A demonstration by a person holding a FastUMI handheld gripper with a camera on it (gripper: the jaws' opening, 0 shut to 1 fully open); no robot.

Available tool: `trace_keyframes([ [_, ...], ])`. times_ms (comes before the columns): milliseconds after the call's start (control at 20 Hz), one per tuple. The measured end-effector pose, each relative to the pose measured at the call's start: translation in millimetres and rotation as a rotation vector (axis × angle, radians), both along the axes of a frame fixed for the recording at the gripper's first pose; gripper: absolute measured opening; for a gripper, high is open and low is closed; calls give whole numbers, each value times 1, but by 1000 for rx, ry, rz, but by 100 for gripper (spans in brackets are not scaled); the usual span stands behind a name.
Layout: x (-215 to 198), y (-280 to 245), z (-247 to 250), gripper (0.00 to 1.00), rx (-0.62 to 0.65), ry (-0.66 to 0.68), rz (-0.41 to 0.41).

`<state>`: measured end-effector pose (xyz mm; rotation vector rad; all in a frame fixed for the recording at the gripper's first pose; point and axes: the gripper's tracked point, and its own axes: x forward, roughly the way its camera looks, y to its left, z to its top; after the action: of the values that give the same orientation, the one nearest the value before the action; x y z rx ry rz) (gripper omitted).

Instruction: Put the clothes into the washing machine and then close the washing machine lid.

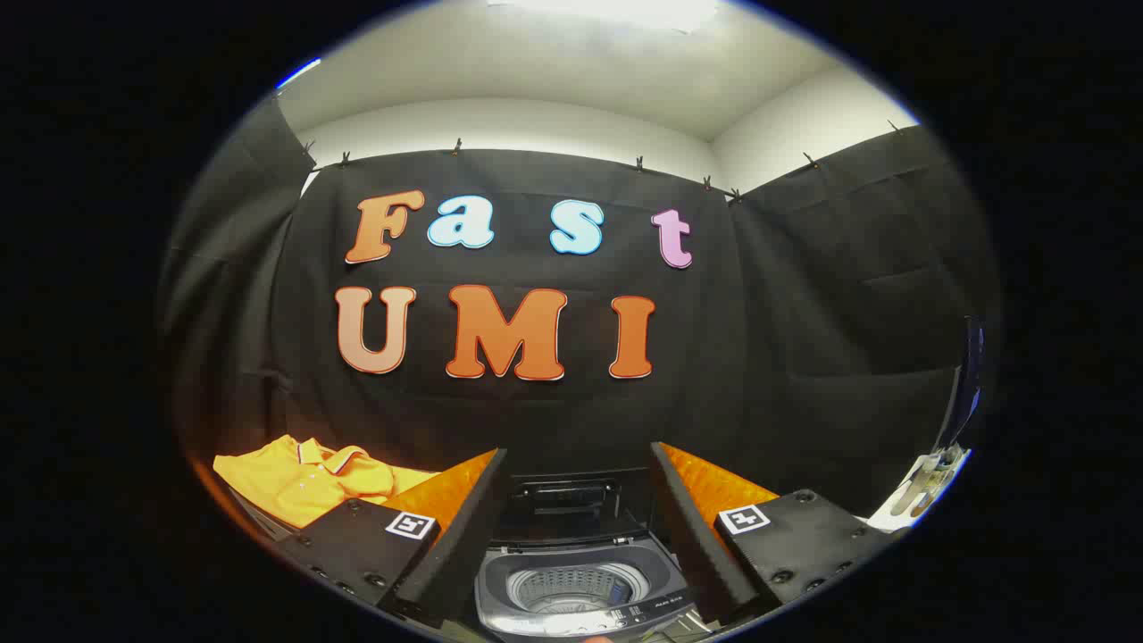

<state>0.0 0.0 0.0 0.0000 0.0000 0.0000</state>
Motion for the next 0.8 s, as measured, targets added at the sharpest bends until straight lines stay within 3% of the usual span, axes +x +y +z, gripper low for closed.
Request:
trace_keyframes([
  [800,-7,-3,8,99,6,-10,-2],
])
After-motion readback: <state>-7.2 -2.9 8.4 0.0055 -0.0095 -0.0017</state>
